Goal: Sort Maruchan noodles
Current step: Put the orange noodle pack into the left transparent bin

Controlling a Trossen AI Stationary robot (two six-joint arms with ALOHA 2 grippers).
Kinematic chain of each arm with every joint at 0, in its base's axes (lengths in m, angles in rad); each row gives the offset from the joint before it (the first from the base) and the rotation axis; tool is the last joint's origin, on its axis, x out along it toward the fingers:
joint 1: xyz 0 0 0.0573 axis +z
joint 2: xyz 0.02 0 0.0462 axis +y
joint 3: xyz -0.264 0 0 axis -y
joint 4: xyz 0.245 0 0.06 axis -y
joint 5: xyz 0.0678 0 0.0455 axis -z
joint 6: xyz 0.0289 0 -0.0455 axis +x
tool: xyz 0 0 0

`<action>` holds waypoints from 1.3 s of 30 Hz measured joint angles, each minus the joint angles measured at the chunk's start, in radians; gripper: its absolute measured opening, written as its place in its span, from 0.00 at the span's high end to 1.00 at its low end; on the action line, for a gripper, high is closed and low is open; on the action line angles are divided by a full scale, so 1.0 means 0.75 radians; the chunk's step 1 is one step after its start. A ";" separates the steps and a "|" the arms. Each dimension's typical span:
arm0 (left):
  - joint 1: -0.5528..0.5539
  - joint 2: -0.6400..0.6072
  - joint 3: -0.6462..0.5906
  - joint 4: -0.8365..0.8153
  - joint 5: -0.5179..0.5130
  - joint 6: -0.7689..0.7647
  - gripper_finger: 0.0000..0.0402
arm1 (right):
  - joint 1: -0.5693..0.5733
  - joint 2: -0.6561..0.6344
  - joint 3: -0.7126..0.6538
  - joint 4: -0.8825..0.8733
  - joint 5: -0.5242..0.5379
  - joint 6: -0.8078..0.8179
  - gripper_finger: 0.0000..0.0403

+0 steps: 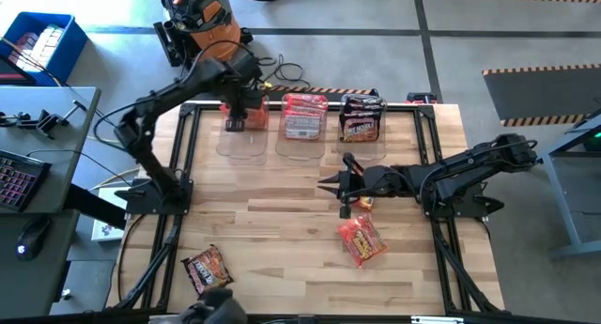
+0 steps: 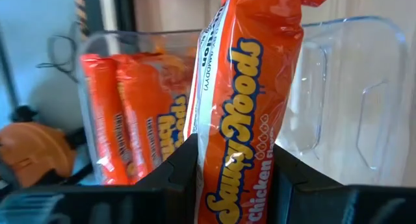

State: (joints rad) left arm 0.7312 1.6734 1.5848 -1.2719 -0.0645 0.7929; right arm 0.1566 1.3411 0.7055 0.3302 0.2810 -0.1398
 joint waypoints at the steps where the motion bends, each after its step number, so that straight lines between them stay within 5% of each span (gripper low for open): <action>1: 0.007 0.026 0.000 0.001 0.007 0.011 0.77 | -0.001 0.000 0.000 0.000 0.000 0.000 0.91; 11: 0.108 0.181 -0.001 0.077 0.010 0.042 0.78 | -0.001 0.000 0.000 -0.001 -0.001 0.000 0.91; 39: 0.123 0.187 -0.002 0.146 0.083 -0.030 0.78 | -0.001 0.000 -0.001 0.003 -0.005 -0.004 0.91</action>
State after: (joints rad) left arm 0.8234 1.8137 1.5833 -1.1622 -0.0024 0.7707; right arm 0.1558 1.3411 0.7048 0.3321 0.2774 -0.1425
